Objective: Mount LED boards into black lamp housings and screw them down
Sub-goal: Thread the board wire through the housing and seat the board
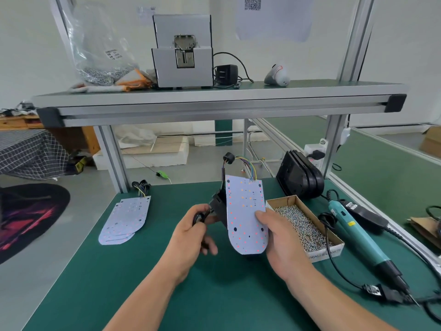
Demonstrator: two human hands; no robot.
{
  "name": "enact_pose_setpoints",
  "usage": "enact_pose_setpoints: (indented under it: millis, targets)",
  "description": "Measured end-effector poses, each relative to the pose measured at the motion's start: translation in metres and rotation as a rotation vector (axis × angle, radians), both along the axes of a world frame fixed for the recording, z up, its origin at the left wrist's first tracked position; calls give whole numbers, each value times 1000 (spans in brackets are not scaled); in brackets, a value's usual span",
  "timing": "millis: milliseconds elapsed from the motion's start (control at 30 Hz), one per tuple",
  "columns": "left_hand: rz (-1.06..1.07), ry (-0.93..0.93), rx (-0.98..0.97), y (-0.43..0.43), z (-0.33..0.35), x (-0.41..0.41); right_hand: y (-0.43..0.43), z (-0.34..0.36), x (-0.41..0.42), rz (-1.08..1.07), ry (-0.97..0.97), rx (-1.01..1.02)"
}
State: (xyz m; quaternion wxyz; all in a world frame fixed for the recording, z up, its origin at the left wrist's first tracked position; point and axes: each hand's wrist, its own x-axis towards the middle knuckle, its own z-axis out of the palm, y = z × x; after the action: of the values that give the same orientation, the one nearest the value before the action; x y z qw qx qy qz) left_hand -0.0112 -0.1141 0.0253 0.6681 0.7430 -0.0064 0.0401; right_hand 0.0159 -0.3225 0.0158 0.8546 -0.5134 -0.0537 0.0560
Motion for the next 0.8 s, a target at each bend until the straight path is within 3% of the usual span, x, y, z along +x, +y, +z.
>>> enact_pose_setpoints:
  millis: [133, 367, 800]
  targets:
    - [-68, -13, -47, 7, -1, 2, -8, 1, 5, -28, -27, -86]
    - [-238, 77, -340, 23, -4, 2, -19, 5, 7, 54, -44, -199]
    - [-175, 105, -301, 19, -11, 9, -14, 6, 4, 148, 53, -31]
